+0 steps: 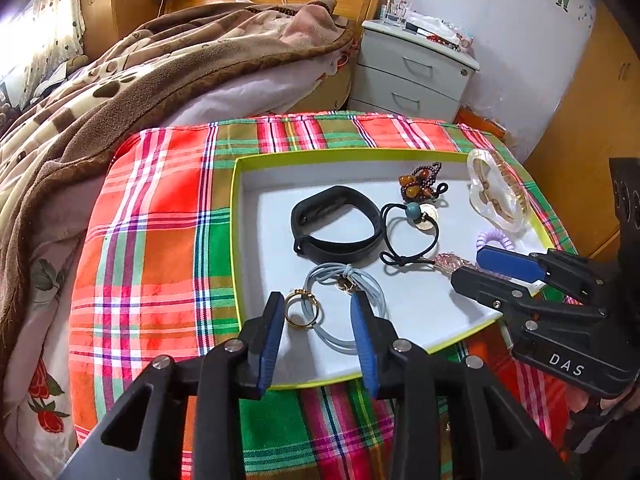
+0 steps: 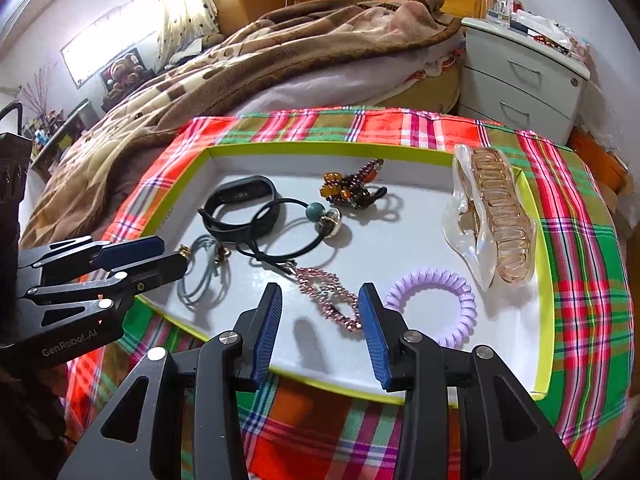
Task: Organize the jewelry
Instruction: 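Lower the rhinestone clip into the box and open the right tool, then grasp the white coiled hair tie on the sheet with the right tool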
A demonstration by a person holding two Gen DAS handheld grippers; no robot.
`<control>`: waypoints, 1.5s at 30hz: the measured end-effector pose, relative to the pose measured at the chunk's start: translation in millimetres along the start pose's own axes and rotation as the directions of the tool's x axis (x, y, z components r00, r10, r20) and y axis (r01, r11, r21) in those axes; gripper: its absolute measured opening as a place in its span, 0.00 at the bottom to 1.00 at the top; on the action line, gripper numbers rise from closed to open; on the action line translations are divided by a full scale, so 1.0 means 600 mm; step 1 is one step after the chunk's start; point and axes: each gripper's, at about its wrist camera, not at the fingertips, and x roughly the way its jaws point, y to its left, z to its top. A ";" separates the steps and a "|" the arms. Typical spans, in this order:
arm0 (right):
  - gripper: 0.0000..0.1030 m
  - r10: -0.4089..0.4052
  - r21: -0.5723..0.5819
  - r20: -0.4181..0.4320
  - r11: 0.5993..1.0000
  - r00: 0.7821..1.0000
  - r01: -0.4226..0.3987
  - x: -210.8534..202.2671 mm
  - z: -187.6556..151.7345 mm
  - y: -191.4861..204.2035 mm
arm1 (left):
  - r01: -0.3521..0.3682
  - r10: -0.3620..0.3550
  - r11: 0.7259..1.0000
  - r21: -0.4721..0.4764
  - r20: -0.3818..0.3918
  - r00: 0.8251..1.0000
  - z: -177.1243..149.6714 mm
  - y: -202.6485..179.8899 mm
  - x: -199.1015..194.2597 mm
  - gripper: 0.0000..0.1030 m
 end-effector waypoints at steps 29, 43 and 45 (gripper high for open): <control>0.43 -0.002 0.007 0.045 1.000 0.999 0.001 -0.099 -0.154 0.038 | 0.087 -0.082 0.994 -0.059 0.077 0.994 -0.100 0.007 -0.117 0.41; 0.37 -0.110 -0.066 -0.008 0.992 0.994 0.109 -0.074 -0.192 0.075 | 0.119 -0.113 0.989 -0.088 0.070 0.991 -0.148 0.021 -0.127 0.41; 0.25 -0.133 -0.077 -0.002 0.988 0.991 0.132 -0.076 -0.195 0.078 | 0.124 -0.119 0.988 -0.089 0.057 0.991 -0.153 0.020 -0.124 0.41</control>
